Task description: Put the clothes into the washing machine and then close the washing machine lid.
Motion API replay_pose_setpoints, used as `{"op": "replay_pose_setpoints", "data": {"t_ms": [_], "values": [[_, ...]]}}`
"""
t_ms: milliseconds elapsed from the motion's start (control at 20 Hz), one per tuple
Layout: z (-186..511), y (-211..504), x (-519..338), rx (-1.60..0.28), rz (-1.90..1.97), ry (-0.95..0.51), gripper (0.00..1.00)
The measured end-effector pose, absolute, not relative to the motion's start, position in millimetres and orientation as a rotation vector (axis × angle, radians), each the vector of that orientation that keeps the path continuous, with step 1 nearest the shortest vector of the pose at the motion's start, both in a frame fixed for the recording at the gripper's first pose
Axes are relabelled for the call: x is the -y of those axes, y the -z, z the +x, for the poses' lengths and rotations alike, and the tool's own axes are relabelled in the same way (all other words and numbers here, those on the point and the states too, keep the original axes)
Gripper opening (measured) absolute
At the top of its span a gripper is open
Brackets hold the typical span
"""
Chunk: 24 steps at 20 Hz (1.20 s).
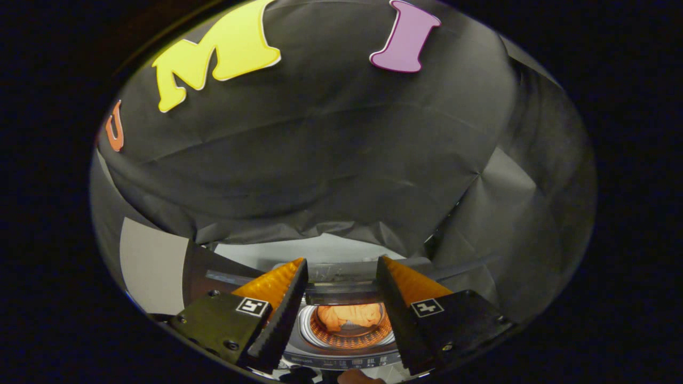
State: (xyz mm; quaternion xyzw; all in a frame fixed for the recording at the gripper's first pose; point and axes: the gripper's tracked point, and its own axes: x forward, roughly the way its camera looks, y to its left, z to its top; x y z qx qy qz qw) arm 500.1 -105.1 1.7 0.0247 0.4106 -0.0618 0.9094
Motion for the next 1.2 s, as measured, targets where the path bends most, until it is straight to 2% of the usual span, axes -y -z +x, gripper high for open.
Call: {"op": "replay_pose_setpoints", "data": {"t_ms": [600,1200], "values": [[484.9,-1.5,105.9,-0.734,0.030,0.135,0.83],[448.5,4.4,102.6,-0.721,0.017,0.144,0.83]]}}
